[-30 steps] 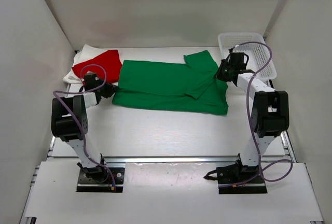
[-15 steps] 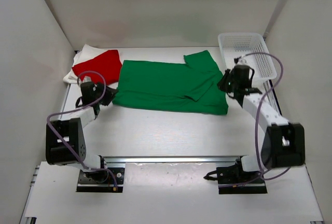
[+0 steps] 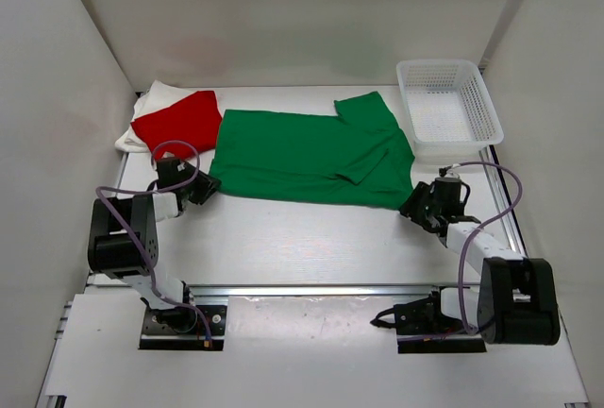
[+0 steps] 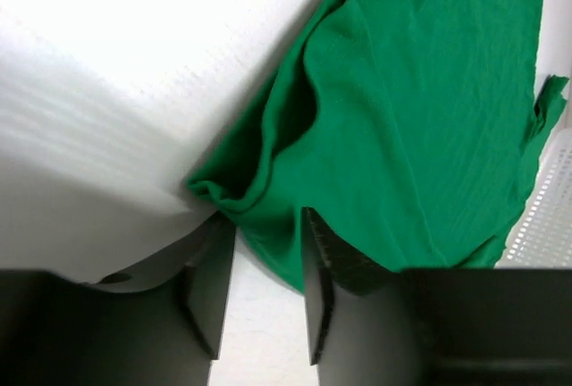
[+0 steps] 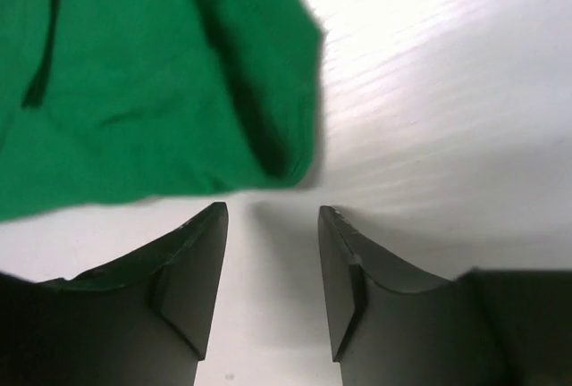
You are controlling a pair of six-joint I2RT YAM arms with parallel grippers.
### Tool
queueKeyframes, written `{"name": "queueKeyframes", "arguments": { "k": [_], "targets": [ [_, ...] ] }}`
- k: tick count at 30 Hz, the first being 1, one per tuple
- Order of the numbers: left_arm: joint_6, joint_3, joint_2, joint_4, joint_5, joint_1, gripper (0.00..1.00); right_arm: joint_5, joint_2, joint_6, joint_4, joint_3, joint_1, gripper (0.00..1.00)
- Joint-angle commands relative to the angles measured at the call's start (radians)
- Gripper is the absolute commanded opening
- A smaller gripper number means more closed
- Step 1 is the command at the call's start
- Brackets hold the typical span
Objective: Fold and stack the t-shirts
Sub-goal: Fold the flattened tshirt in 1/3 of the way
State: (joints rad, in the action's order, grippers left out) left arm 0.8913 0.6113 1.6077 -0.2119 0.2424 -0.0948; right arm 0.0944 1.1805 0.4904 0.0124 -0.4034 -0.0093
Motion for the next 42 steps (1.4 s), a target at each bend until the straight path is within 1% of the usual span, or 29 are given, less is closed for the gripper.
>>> {"name": "queueKeyframes", "arguments": {
  "k": [1,2,3,4,5,7,8,10,14,16,18,22,24,25,26,27,29,30,31,32,33,34,35,36,37,39,40,41,42],
  "targets": [
    [-0.009,0.034,0.037,-0.004,-0.028,0.013,0.44,0.027,0.062,0.008,-0.123,-0.02,-0.046,0.44],
    [-0.006,0.039,0.043,-0.009,-0.026,0.012,0.38,0.031,0.083,0.005,-0.149,-0.031,-0.055,0.44],
    [-0.005,0.044,0.052,-0.011,-0.029,0.02,0.28,0.039,0.112,0.011,-0.158,-0.034,-0.049,0.44],
    [-0.005,0.048,0.054,-0.012,-0.025,0.015,0.2,0.041,0.123,0.014,-0.164,-0.057,-0.047,0.42],
    [-0.003,0.048,0.052,-0.009,-0.04,0.015,0.17,0.039,0.149,0.016,-0.172,-0.063,-0.044,0.33],
    [0.0,0.051,0.055,-0.007,-0.043,0.017,0.02,0.053,0.182,0.025,-0.173,-0.089,-0.043,0.15],
    [-0.005,0.047,0.054,-0.004,-0.04,0.012,0.0,0.06,0.197,0.034,-0.177,-0.092,-0.046,0.1],
    [-0.011,0.048,0.037,0.019,-0.038,0.009,0.0,0.056,0.186,0.034,-0.167,-0.091,-0.04,0.0],
    [-0.002,-0.008,-0.023,0.029,-0.017,-0.031,0.0,0.033,0.101,0.053,-0.132,-0.046,-0.05,0.0],
    [-0.018,-0.05,-0.081,0.052,0.003,-0.052,0.0,0.051,0.001,0.056,-0.083,-0.002,-0.075,0.0],
    [-0.043,-0.083,-0.139,0.112,0.006,-0.08,0.0,0.082,-0.096,0.082,-0.056,0.069,-0.125,0.0],
    [-0.063,-0.22,-0.299,0.166,0.075,-0.169,0.0,0.108,-0.365,0.109,0.11,0.156,-0.184,0.0],
    [-0.098,-0.278,-0.408,0.279,0.064,-0.197,0.0,0.075,-0.531,0.12,0.202,0.166,-0.189,0.0],
    [-0.116,-0.289,-0.434,0.302,0.06,-0.2,0.0,0.055,-0.565,0.126,0.269,0.155,-0.193,0.0],
    [-0.142,-0.312,-0.492,0.349,0.055,-0.229,0.0,0.015,-0.626,0.141,0.321,0.153,-0.181,0.0],
    [-0.158,-0.341,-0.547,0.391,0.063,-0.244,0.0,-0.005,-0.649,0.166,0.336,0.146,-0.132,0.0],
    [-0.19,-0.366,-0.616,0.451,0.09,-0.281,0.09,-0.05,-0.709,0.212,0.417,0.118,-0.098,0.0],
    [-0.204,-0.37,-0.637,0.472,0.089,-0.278,0.24,-0.051,-0.711,0.22,0.419,0.121,-0.097,0.05],
    [-0.215,-0.374,-0.667,0.483,0.087,-0.263,0.45,-0.051,-0.732,0.202,0.423,0.117,-0.112,0.12],
    [-0.216,-0.369,-0.698,0.488,0.081,-0.254,0.58,-0.044,-0.737,0.192,0.429,0.114,-0.122,0.32],
    [-0.221,-0.36,-0.718,0.48,0.077,-0.249,0.78,-0.024,-0.751,0.171,0.425,0.11,-0.138,0.49],
    [-0.224,-0.348,-0.724,0.491,0.066,-0.241,0.91,-0.019,-0.748,0.154,0.419,0.092,-0.142,0.53],
    [-0.23,-0.322,-0.739,0.502,0.057,-0.229,0.99,-0.03,-0.74,0.134,0.423,0.069,-0.133,0.58],
    [-0.239,-0.288,-0.736,0.511,0.04,-0.217,0.99,-0.041,-0.733,0.114,0.42,0.057,-0.132,0.58],
    [-0.252,-0.253,-0.736,0.516,0.034,-0.211,0.99,-0.047,-0.714,0.084,0.425,0.025,-0.123,0.59],
    [-0.253,-0.234,-0.73,0.472,0.046,-0.137,0.83,-0.033,-0.679,0.024,0.422,-0.027,-0.086,0.54],
    [-0.236,-0.235,-0.727,0.436,0.052,-0.09,0.67,-0.022,-0.647,0.022,0.411,-0.032,-0.048,0.49],
    [-0.209,-0.237,-0.721,0.384,0.049,-0.062,0.55,-0.013,-0.627,0.025,0.4,-0.035,0.001,0.31],
    [-0.19,-0.246,-0.721,0.362,0.046,0.013,0.49,-0.001,-0.583,0.036,0.367,-0.014,0.04,0.24]
  ]
}}
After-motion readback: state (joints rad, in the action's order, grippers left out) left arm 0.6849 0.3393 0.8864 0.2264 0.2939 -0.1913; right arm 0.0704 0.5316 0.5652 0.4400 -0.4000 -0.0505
